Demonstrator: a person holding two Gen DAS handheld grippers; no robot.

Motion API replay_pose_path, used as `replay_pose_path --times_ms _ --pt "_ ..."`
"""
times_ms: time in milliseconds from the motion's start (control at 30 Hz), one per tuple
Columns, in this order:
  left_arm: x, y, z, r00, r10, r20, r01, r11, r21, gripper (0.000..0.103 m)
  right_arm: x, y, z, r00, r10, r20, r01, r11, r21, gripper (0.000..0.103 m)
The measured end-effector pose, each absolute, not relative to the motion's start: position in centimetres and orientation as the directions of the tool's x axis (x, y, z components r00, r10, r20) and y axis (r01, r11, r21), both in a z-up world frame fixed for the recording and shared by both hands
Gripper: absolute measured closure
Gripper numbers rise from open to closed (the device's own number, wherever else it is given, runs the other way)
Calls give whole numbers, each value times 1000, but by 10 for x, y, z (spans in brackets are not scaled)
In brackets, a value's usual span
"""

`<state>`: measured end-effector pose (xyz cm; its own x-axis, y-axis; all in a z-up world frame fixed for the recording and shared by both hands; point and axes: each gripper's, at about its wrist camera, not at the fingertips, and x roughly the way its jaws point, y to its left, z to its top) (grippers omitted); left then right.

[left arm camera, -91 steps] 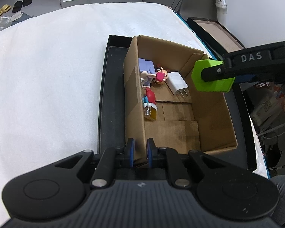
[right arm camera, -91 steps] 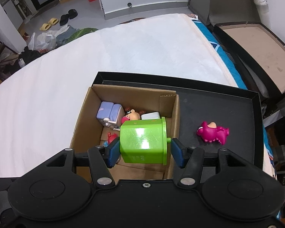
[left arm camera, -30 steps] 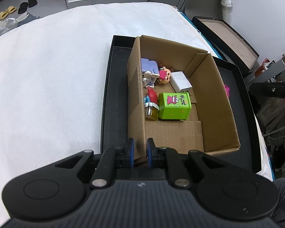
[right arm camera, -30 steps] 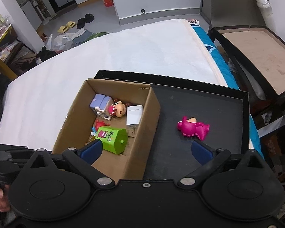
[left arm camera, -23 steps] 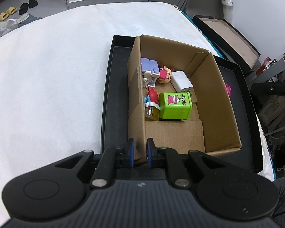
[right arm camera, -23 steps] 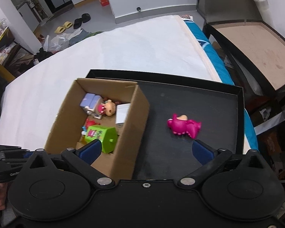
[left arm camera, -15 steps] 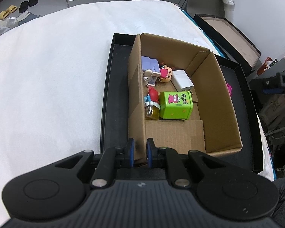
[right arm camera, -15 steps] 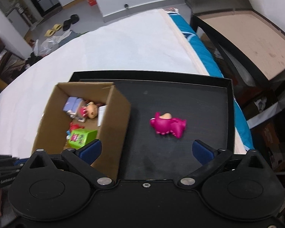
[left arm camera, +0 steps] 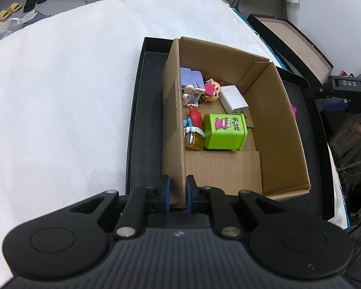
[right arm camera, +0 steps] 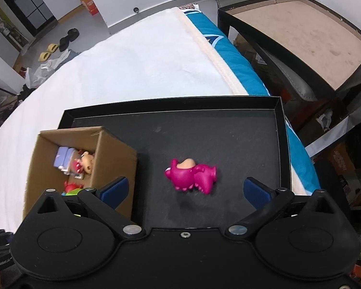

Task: Organize rigid objects
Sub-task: 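Move the right gripper to the pink dinosaur and grasp it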

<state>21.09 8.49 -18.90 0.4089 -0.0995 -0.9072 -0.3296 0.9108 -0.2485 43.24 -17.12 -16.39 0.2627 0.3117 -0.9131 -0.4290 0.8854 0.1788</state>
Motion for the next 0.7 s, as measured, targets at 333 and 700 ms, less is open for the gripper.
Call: replay_pose_path --times_ms 333,700 --pt "213 84 -192 400 -95 -912 -332 912 -241 90 449 -156 -195 242 272 -931 -422 894 151 7" --pt "214 84 -192 397 -91 -913 -333 913 -236 90 453 -138 -222 257 191 -947 -405 911 74 15"
